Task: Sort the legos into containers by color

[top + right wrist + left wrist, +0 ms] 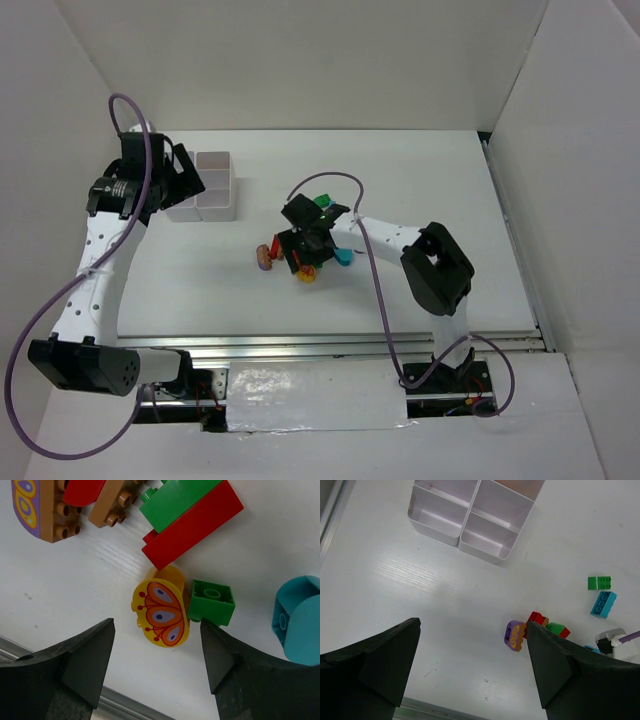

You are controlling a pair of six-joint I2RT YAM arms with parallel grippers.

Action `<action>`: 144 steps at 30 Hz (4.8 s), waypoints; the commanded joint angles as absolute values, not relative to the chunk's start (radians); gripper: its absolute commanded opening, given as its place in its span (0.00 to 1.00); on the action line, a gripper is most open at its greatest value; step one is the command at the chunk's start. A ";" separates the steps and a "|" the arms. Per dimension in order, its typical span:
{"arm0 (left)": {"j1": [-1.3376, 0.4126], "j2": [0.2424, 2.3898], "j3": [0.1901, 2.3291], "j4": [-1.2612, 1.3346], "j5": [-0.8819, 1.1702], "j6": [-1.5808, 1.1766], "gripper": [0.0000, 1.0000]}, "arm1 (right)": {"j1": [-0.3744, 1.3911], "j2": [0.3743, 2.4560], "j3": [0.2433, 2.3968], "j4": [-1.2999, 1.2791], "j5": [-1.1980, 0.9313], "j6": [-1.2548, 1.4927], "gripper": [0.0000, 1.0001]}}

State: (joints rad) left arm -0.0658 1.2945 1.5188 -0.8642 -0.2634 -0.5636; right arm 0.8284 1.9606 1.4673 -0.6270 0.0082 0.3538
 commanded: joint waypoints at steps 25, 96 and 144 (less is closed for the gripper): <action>-0.060 1.270 1.558 -0.905 -0.098 -0.499 1.00 | 0.876 1.850 1.278 -0.410 0.003 0.402 0.17; -0.483 1.528 1.654 -0.629 0.643 -0.847 0.00 | 0.799 1.236 1.259 -0.298 -0.028 0.380 0.48; -0.043 1.833 1.487 0.090 -0.382 -0.578 0.07 | 0.756 0.804 1.008 -0.540 -0.049 0.463 1.00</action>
